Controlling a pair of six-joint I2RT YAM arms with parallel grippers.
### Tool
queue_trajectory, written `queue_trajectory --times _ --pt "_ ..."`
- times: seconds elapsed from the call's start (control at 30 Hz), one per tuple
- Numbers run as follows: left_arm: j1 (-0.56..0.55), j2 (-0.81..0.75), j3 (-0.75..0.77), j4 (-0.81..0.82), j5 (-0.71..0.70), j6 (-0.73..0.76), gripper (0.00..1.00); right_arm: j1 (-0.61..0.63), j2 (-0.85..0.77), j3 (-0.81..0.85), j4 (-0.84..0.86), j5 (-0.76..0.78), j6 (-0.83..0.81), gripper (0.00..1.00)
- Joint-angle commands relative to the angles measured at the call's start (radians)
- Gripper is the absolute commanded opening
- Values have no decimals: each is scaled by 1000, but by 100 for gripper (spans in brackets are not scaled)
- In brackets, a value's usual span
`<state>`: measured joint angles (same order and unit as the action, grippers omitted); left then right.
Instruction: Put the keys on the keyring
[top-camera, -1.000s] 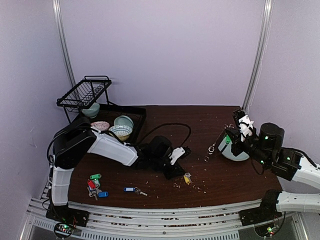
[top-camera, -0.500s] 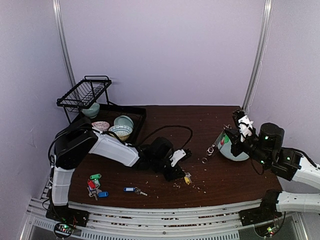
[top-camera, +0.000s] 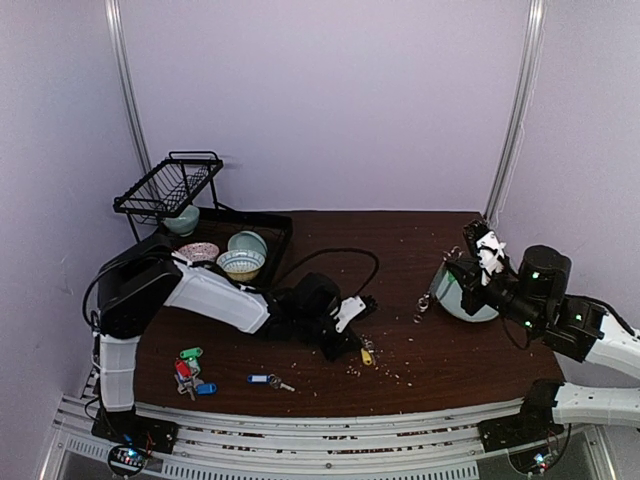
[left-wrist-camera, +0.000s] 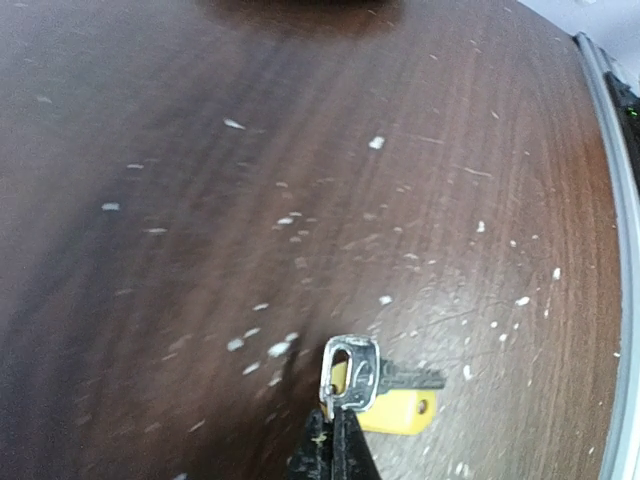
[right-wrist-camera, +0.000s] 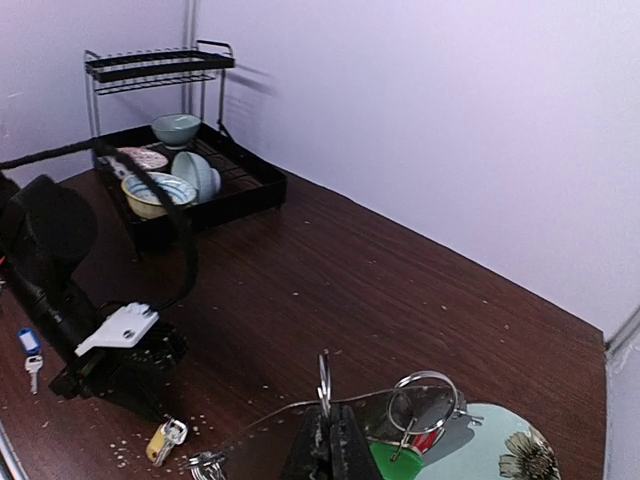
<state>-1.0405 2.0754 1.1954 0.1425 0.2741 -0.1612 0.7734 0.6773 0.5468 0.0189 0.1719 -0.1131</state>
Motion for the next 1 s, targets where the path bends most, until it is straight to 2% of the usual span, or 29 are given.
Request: queue_trajectory --times 0.0,0.13,0.3,0.4,0.53,0.7,0.97 --pt "-38 -172 -1 -45 -239 65 0 -2 -8 1 81 -334 -48 0" --pt "-55 -322 -53 -77 -290 72 0 -2 25 12 88 -435 -92 0" --pt "-56 -512 -106 -86 -334 128 0 6 91 48 94 -757 -119 0" --pt "-58 -576 -83 -144 -338 218 0 40 135 107 52 -873 -169 0" --pt "-57 -654 -59 -207 -324 362 0 82 207 234 -43 -913 -246 0" --pt "-57 -718 -68 -208 -280 496 0 130 368 380 -137 -928 -243 0" --pt "-57 -811 -163 -101 -230 573 0 142 465 517 -193 -916 -110 0"
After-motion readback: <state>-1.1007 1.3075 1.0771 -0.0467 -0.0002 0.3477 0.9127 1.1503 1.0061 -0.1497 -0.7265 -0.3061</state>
